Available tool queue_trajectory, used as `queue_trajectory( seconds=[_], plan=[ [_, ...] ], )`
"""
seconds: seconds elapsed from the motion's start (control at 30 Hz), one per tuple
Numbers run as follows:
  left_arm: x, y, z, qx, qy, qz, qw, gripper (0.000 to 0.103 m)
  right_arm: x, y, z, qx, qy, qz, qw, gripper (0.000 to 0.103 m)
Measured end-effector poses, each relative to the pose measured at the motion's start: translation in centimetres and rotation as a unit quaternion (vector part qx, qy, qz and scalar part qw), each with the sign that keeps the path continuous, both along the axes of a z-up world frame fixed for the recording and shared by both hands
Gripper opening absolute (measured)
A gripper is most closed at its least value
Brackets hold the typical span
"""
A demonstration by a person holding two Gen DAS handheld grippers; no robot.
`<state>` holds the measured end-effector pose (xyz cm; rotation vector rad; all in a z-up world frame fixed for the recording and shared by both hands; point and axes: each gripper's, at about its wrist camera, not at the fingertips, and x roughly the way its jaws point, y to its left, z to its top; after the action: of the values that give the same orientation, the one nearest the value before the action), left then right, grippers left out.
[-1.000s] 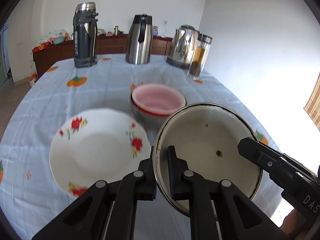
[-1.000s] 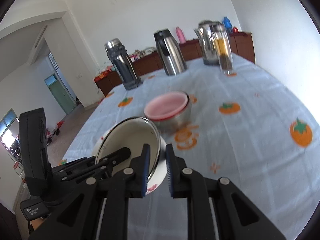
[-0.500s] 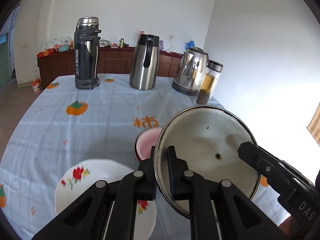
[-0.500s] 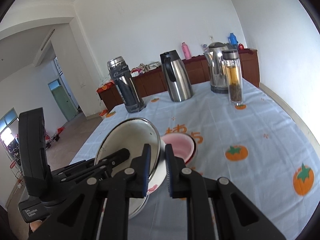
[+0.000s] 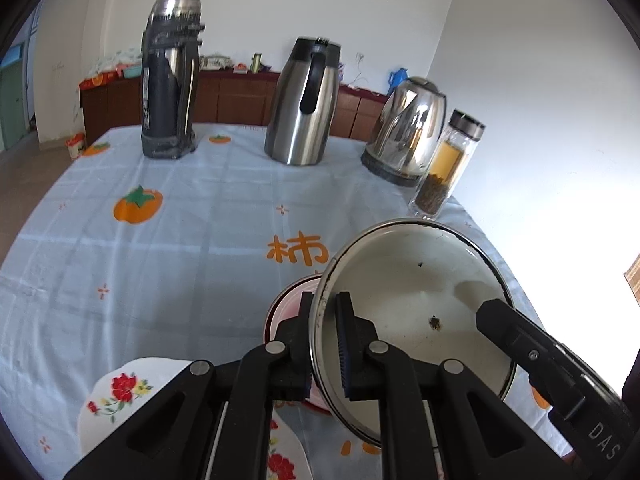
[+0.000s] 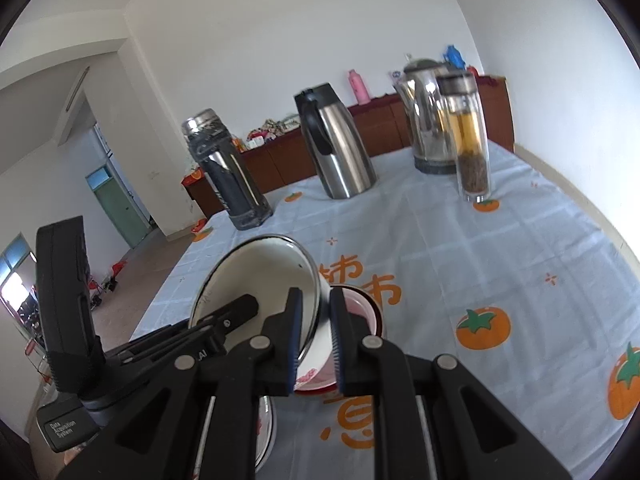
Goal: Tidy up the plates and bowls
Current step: 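Carry the enamel bowl with the right gripper onto the nested bowls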
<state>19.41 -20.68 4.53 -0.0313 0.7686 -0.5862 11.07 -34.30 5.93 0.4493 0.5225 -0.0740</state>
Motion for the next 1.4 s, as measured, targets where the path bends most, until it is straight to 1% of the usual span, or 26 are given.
queue_trajectory(
  seconds=[0.23,0.63,1.03,1.2,1.4],
  plan=[
    [1.8,-1.1,-1.7,0.011,0.019,0.008,0.9997,0.013,1.9,-1.1,-2.2,0.013,0.019,-0.002,1.0,0.014],
    [3.2,-1.7,-4.2,0.032,0.044,0.021,0.9983,0.013,2.9,-1.7,-3.9,0.031,0.043,0.01,0.999,0.013],
    [2.8,-2.1,-4.2,0.046,0.031,0.024,0.9982,0.013,3.2,-2.1,-4.2,0.038,0.045,0.008,0.998,0.013],
    [2.7,-2.2,-4.2,0.045,0.032,0.025,0.9981,0.013,2.9,-2.0,-4.2,0.039,0.045,0.008,0.998,0.013],
    [2.3,-2.3,-4.0,0.057,0.026,0.031,0.9975,0.013,3.0,-2.0,-4.4,0.039,0.049,0.008,0.998,0.014]
  ],
)
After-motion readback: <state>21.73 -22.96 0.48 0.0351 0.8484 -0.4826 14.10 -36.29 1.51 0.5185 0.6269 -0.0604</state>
